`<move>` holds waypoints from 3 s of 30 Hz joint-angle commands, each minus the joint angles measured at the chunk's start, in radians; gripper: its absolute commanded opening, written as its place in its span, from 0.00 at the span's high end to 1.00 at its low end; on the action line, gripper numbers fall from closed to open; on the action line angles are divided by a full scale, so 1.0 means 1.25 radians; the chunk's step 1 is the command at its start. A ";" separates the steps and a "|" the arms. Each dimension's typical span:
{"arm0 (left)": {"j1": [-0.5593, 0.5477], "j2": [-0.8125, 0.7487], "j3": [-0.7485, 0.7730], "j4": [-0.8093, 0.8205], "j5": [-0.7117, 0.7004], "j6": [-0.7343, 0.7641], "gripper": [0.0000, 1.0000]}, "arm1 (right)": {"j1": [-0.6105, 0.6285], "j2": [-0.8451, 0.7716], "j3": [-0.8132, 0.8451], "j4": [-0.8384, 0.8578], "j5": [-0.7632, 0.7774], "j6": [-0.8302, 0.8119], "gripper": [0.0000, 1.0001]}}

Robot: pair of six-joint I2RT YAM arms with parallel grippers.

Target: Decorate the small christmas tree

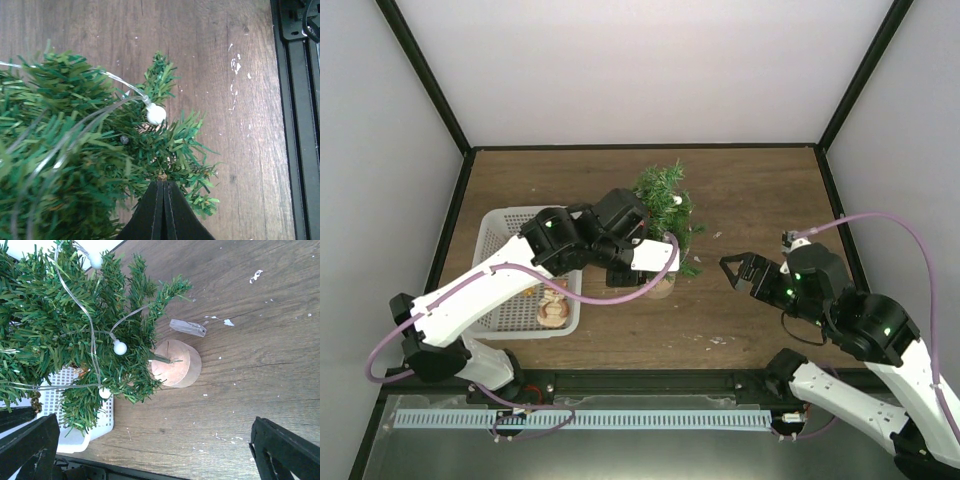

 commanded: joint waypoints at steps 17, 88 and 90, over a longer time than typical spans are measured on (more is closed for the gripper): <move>-0.012 0.068 -0.022 0.050 -0.048 0.027 1.00 | -0.005 -0.042 -0.016 -0.029 0.013 0.019 0.03; 0.329 -0.275 -0.123 0.058 0.306 -0.070 0.55 | -0.004 0.270 0.344 0.253 -0.142 -0.509 0.06; 0.360 -0.286 -0.121 0.050 0.331 -0.074 0.55 | -0.004 0.313 0.390 0.276 -0.157 -0.562 0.07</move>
